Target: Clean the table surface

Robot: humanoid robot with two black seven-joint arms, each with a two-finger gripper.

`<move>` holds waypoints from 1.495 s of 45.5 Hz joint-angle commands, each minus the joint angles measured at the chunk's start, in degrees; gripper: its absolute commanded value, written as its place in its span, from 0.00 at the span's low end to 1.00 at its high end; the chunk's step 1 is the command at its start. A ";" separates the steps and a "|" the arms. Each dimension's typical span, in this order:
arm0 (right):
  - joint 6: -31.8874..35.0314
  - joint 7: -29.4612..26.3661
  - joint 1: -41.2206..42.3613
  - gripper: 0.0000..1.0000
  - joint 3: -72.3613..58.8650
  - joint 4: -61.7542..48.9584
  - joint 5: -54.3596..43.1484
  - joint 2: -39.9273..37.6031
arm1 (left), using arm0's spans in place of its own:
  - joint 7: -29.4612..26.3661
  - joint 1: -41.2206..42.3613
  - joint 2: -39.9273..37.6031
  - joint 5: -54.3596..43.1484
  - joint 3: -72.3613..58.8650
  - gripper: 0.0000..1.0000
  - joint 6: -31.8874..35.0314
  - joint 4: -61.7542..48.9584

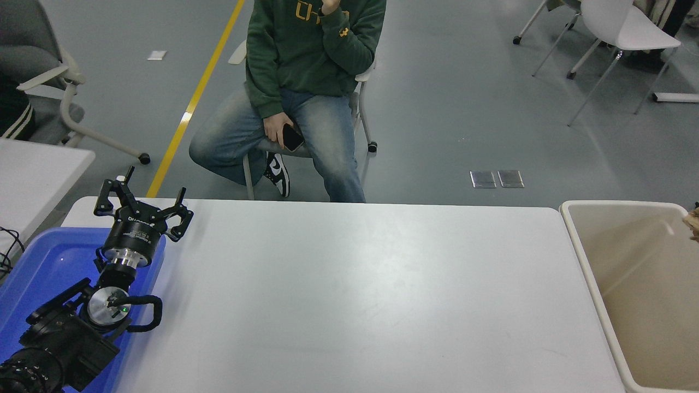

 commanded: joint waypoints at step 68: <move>-5.44 -0.52 -2.98 1.00 1.19 -21.37 1.04 22.61 | 0.00 -0.08 0.00 -0.01 0.00 1.00 0.00 0.06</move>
